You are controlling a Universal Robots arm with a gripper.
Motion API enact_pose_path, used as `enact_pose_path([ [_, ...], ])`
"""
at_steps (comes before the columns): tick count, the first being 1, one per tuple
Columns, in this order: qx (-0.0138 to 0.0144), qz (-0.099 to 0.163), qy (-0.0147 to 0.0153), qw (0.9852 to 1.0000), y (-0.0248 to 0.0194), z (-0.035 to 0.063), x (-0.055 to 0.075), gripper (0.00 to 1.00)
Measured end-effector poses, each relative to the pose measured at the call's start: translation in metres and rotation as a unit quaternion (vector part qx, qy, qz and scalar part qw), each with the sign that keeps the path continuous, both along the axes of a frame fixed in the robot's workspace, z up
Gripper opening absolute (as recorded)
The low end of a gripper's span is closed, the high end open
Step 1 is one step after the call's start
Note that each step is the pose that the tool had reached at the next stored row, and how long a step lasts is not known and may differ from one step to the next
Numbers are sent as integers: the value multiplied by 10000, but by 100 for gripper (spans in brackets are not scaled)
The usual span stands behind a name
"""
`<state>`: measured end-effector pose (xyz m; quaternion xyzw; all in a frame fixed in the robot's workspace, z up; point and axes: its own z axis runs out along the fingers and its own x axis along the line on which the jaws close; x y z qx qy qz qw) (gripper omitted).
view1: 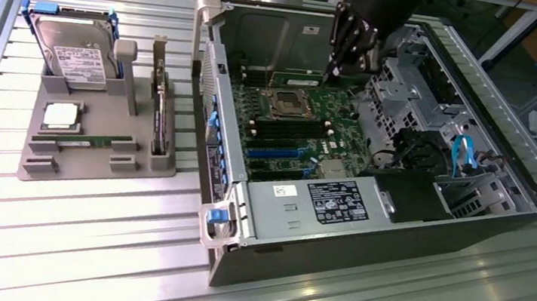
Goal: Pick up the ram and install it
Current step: 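Insert the ram into the slot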
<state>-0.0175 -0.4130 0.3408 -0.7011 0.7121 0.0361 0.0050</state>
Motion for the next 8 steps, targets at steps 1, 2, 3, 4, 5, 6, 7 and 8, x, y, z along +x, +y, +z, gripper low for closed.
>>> enact_pose_path([
  [1,0,0,-9,10000,0,-14,0,12],
  [2,0,0,-18,10000,0,-28,0,12],
  [3,-1,0,-30,10000,0,-47,0,12],
  [4,0,0,-37,10000,0,-60,0,12],
  [5,-1,0,-42,10000,0,-68,0,12],
  [6,-1,0,-49,10000,0,-80,0,12],
  [7,-1,0,-54,10000,0,-88,0,12],
  [8,-1,0,-58,10000,0,-98,0,12],
])
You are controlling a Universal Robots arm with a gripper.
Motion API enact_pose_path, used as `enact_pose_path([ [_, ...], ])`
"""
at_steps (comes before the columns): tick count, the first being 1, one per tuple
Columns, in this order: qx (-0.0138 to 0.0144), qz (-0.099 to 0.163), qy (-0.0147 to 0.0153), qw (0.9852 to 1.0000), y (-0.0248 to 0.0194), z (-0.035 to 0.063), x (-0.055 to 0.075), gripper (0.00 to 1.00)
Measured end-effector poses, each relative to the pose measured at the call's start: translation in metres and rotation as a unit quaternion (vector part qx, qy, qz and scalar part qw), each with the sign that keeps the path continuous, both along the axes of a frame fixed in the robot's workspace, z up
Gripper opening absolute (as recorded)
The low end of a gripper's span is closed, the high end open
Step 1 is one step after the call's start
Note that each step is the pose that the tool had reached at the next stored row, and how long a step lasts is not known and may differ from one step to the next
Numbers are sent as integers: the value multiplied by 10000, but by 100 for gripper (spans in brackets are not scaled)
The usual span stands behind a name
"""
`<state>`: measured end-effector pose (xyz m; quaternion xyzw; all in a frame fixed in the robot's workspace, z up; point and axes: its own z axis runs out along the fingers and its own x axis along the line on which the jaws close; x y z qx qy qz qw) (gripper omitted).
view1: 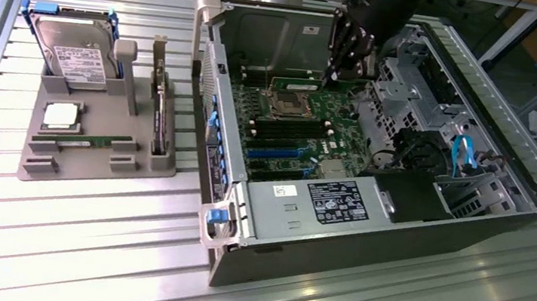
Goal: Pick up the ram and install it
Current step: 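Insert the ram into the slot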
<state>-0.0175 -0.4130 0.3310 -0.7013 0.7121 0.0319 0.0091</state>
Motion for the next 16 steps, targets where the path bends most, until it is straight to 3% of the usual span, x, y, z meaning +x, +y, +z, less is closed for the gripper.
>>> enact_pose_path([
  [16,-1,0,-88,10000,0,-156,0,12],
])
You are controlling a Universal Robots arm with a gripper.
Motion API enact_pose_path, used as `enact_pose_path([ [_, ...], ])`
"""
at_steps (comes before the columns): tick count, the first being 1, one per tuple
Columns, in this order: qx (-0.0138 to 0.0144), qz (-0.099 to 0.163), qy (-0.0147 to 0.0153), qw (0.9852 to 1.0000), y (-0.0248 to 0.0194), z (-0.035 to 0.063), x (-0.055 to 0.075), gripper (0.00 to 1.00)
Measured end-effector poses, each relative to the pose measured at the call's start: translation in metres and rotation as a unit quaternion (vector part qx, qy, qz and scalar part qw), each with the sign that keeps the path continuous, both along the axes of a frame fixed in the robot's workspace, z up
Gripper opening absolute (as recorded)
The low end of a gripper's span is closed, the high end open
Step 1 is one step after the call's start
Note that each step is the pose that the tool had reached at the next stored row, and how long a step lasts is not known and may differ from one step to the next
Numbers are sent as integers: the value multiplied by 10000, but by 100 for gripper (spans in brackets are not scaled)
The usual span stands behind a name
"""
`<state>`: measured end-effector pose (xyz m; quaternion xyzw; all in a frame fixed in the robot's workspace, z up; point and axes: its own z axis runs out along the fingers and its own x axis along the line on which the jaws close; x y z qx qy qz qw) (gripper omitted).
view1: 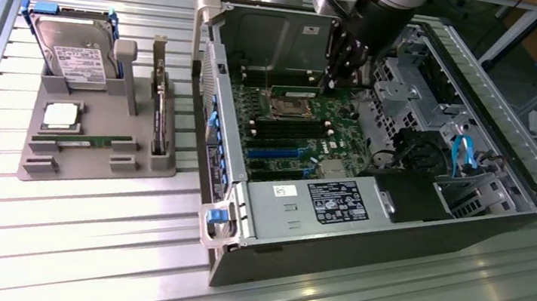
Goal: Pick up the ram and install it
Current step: 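Insert the ram into the slot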
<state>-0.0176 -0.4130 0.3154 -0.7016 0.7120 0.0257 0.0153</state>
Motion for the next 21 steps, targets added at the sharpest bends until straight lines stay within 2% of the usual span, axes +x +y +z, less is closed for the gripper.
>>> enact_pose_path([
  [7,0,0,-48,10000,0,-77,-1,12],
  [15,0,0,-52,10000,0,-86,-1,12],
  [16,0,-1,-48,10000,0,-87,1,12],
  [21,0,0,21,10000,0,-86,5,12],
])
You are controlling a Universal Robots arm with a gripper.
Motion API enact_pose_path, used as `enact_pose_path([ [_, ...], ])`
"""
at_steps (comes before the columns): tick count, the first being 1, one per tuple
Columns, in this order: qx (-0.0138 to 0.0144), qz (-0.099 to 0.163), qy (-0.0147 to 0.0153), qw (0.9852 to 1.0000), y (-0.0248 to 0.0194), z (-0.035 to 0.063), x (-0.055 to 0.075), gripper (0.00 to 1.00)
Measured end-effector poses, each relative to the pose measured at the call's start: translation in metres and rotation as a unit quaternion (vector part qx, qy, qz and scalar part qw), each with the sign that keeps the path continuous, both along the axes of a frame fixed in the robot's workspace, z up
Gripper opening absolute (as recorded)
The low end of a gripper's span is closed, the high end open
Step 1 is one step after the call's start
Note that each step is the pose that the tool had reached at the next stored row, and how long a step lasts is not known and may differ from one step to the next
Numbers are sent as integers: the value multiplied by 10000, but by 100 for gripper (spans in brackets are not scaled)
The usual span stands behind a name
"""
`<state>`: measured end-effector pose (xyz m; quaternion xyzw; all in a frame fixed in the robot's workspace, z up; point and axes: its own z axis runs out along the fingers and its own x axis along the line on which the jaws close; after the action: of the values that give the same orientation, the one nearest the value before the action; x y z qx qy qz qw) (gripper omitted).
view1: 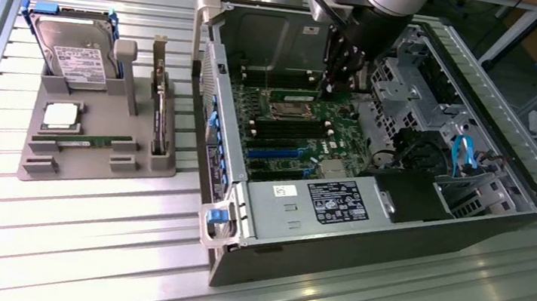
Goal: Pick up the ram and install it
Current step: 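Insert the ram into the slot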
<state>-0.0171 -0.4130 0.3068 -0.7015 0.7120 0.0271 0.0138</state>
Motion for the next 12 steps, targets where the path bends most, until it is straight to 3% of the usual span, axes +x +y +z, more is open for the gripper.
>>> enact_pose_path([
  [5,1,0,29,10000,0,0,1,12],
  [12,3,0,30,10000,1,-7,1,12],
])
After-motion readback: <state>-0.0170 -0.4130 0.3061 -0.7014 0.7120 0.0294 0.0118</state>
